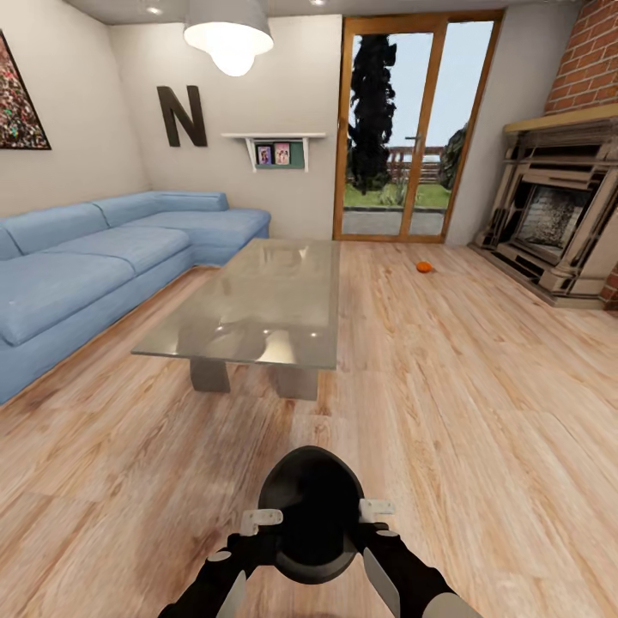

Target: Place each of the two pumpkins and all three candles from the living room inside a cabinet in the living room (use any cabinet), then make sure every cabinet is closed, and position the cauldron so it is next to a table in the living room.

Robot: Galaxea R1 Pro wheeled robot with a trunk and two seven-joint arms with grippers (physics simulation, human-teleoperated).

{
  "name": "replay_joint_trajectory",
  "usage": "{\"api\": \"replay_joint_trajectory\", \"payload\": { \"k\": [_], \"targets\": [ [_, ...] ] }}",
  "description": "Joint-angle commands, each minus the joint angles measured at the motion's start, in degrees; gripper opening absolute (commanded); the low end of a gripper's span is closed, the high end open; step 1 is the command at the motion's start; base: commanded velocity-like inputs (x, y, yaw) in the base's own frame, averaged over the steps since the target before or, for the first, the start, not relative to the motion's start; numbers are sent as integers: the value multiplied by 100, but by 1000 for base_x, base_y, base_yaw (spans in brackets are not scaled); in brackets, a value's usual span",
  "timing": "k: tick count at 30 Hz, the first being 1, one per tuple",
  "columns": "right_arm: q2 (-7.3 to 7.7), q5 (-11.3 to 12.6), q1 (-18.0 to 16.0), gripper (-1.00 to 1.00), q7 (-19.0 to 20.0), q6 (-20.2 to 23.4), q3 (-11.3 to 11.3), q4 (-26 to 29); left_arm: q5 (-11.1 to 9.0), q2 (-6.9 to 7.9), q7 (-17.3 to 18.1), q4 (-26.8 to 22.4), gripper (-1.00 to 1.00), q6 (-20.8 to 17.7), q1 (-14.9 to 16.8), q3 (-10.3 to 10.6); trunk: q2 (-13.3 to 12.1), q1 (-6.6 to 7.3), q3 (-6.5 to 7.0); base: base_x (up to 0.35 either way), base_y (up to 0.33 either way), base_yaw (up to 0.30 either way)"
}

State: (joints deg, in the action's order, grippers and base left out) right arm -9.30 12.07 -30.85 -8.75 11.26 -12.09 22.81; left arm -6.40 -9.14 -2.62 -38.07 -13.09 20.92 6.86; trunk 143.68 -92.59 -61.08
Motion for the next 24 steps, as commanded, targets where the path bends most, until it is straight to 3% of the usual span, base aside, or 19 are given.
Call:
{"api": "replay_joint_trajectory", "payload": {
  "k": [1, 8, 24],
  "targets": [
    [2, 6, -7, -100, -48, 31, -29, 24, -133, -1, -22, -16, -100, -27, 0, 55, 3, 2, 3, 0, 0, 0],
    [-1, 6, -1, -100, -53, 28, -25, 23, -133, 6, -20, -39, -100, -25, 0, 52, 3, 2, 48, 0, 45, -97],
    [6, 6, -4, -100, -47, -78, -21, 23, -133, 8, -20, -42, -100, -27, 0, 52, 3, 2, 54, 0, 280, -43]
  ]
}}
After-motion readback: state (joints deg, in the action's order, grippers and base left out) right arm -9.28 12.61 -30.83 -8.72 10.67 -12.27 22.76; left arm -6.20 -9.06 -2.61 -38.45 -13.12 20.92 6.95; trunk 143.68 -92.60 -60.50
